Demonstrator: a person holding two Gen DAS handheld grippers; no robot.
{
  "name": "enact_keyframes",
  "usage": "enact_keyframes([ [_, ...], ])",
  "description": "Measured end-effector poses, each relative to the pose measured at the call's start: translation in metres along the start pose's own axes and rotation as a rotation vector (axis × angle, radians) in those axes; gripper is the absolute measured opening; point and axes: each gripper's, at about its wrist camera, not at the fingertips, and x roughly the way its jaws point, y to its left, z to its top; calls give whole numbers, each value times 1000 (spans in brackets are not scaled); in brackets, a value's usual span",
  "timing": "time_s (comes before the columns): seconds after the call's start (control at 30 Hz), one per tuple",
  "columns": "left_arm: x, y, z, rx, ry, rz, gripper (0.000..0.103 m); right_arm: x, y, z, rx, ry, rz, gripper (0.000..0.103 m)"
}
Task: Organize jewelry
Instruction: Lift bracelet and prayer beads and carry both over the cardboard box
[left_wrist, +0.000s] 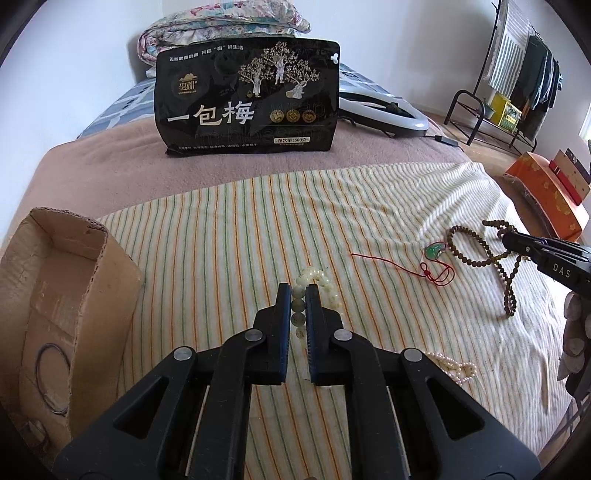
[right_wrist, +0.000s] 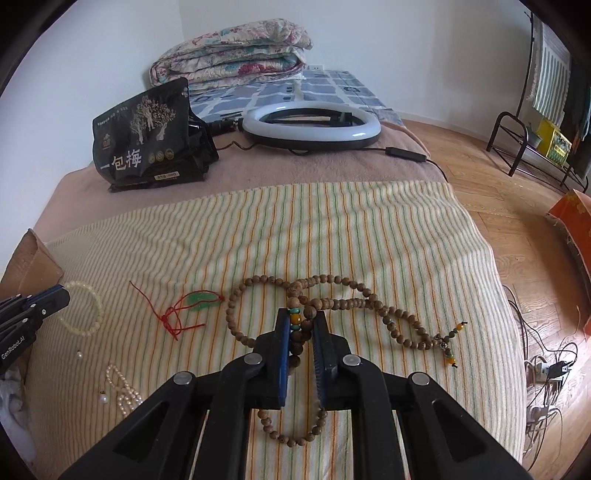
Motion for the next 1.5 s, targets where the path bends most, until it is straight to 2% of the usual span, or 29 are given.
enact_keyframes([
  [0.57, -85, 5, 3, -11, -115, -22, 5, -99, 25, 15, -41, -139, 28, 9],
  [0.9, -136, 18, 1, -19, -186, -22, 5, -147, 58, 23, -86, -204, 59, 9],
  [1.2, -177, 47, -3, -42, -237, -2, 5, -184, 106, 31, -143, -263, 112, 9],
  [1.5, -207, 92, -13, -90, -274, 31, 5, -205, 173, 41, -218, -298, 186, 9],
])
